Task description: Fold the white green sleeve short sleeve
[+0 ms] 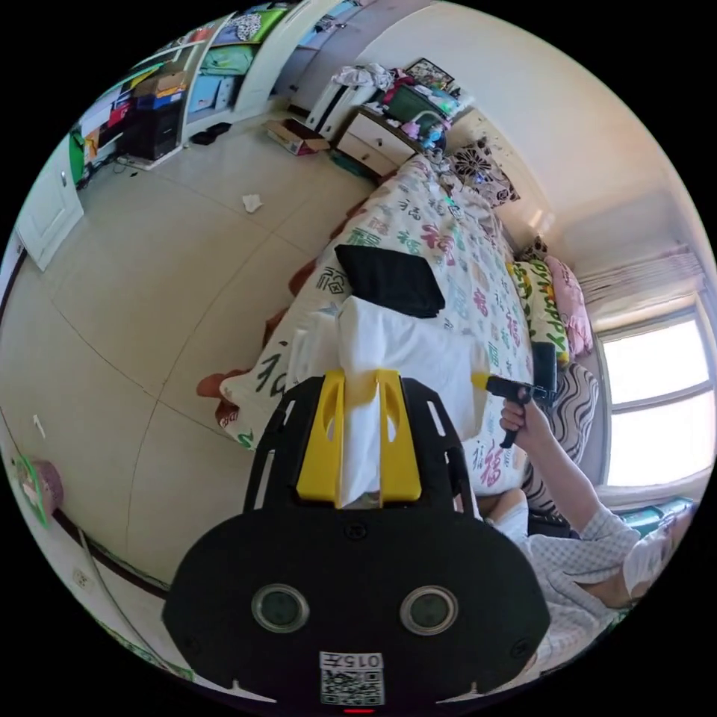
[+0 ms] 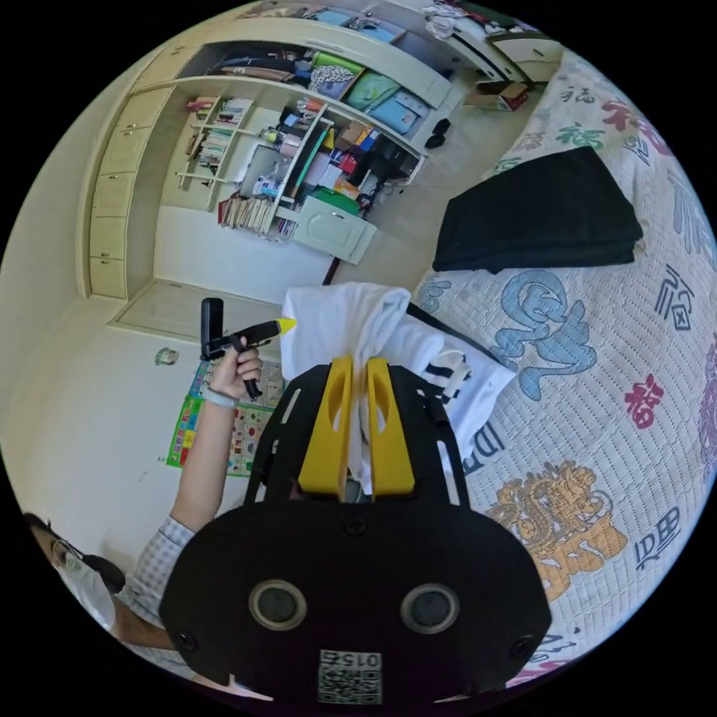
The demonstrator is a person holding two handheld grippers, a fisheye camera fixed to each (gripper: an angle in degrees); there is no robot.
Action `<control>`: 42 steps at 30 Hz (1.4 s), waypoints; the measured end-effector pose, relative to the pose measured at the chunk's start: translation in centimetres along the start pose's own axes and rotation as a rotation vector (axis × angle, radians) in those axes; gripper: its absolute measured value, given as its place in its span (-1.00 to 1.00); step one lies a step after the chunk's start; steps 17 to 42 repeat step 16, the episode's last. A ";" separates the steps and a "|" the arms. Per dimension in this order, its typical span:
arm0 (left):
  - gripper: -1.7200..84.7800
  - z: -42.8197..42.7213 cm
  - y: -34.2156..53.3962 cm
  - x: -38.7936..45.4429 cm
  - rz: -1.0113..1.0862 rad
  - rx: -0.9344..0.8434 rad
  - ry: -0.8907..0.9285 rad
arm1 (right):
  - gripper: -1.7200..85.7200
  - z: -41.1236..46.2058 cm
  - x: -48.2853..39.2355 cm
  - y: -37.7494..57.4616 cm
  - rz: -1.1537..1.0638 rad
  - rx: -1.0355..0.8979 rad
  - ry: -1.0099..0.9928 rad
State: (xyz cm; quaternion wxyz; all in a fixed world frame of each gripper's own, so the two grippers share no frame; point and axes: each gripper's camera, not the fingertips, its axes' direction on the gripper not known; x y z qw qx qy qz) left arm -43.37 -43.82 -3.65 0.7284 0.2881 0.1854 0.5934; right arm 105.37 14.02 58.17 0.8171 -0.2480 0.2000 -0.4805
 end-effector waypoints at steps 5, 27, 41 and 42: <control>-0.80 -2.1 2.5 3.5 0.051 0.110 -0.101 | -0.87 -1.8 1.0 0.7 -0.020 0.050 -0.028; -0.67 1.5 7.0 22.5 0.500 0.177 -0.115 | -0.87 -7.2 4.7 7.4 0.039 0.183 -0.024; -0.67 1.5 7.0 22.5 0.500 0.177 -0.115 | -0.87 -7.2 4.7 7.4 0.039 0.183 -0.024; -0.67 1.5 7.0 22.5 0.500 0.177 -0.115 | -0.87 -7.2 4.7 7.4 0.039 0.183 -0.024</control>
